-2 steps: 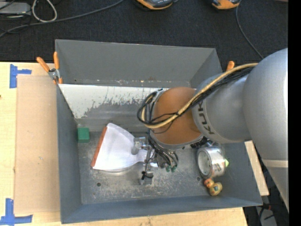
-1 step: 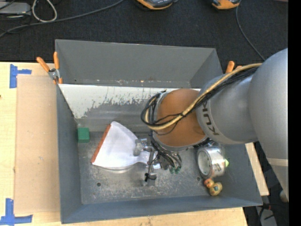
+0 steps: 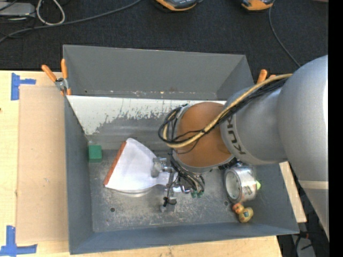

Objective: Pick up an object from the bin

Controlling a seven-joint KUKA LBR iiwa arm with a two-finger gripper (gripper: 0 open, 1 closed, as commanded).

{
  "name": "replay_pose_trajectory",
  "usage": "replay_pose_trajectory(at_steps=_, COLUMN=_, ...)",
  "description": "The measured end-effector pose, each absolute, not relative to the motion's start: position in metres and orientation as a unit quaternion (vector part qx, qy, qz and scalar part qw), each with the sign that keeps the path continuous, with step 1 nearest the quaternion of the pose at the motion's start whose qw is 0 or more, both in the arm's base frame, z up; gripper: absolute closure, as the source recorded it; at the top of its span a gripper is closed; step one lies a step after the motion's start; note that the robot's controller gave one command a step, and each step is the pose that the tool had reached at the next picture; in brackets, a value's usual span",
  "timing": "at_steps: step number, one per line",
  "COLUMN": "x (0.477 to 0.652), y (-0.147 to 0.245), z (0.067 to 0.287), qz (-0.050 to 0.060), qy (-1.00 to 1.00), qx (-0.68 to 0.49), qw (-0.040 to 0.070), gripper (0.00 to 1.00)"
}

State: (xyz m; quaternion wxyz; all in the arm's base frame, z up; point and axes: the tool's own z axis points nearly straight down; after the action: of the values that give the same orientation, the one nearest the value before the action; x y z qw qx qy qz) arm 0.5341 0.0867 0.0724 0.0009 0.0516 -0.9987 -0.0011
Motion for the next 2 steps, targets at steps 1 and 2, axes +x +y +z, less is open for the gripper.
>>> replay_pose_trajectory(at_steps=1, x=0.5316, y=0.0818, z=0.0699, qz=-0.003, qy=-0.999, qx=0.038, qw=-0.002, gripper=0.00)
replay_pose_trajectory(at_steps=2, x=0.5346, y=0.0857, z=0.0697, qz=-0.004, qy=-0.999, qx=0.043, qw=-0.004, gripper=1.00)
